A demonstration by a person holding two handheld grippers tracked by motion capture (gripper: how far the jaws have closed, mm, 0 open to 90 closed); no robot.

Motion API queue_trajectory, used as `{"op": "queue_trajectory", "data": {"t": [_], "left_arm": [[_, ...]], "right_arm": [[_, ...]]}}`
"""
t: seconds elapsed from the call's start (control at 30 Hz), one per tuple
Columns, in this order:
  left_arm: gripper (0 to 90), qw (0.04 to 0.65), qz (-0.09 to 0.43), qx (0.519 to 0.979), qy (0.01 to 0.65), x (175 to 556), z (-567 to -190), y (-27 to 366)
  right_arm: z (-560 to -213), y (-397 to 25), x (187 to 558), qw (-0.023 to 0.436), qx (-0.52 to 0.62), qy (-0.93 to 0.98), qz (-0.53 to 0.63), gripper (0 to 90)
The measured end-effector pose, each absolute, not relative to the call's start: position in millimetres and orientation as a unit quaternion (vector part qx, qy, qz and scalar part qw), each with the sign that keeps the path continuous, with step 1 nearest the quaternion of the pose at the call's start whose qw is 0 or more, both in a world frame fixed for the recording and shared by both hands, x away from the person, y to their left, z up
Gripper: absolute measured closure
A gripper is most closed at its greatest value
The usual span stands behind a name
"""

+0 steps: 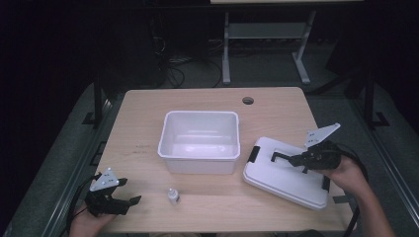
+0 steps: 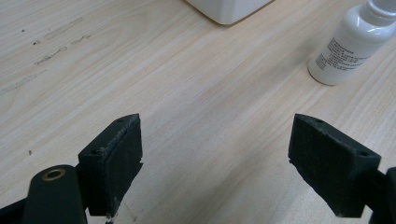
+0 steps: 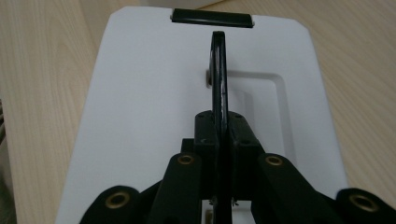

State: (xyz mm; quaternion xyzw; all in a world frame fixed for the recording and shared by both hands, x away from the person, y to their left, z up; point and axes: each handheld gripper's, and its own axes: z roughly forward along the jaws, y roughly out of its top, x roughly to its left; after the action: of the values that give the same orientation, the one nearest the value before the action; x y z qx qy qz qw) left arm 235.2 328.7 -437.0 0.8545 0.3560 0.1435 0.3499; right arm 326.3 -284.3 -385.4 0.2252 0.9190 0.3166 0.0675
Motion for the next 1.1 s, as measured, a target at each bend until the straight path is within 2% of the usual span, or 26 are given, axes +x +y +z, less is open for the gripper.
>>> {"op": "queue_trajectory", "data": {"t": [0.63,0.83,1.1], "left_arm": [[17.4,0.343,0.126,0.863,0.350,242,-438,321],[17.4,0.331,0.122,0.870,0.343,241,-440,318],[17.6,0.329,0.122,0.874,0.336,237,-437,317]], "right_arm": [[-417,-276,327,0.059,0.240,0.913,0.323,83.7],[-418,-276,322,0.063,0.239,0.912,0.326,83.0],[-411,-271,312,0.071,0.238,0.910,0.333,76.5]]}}
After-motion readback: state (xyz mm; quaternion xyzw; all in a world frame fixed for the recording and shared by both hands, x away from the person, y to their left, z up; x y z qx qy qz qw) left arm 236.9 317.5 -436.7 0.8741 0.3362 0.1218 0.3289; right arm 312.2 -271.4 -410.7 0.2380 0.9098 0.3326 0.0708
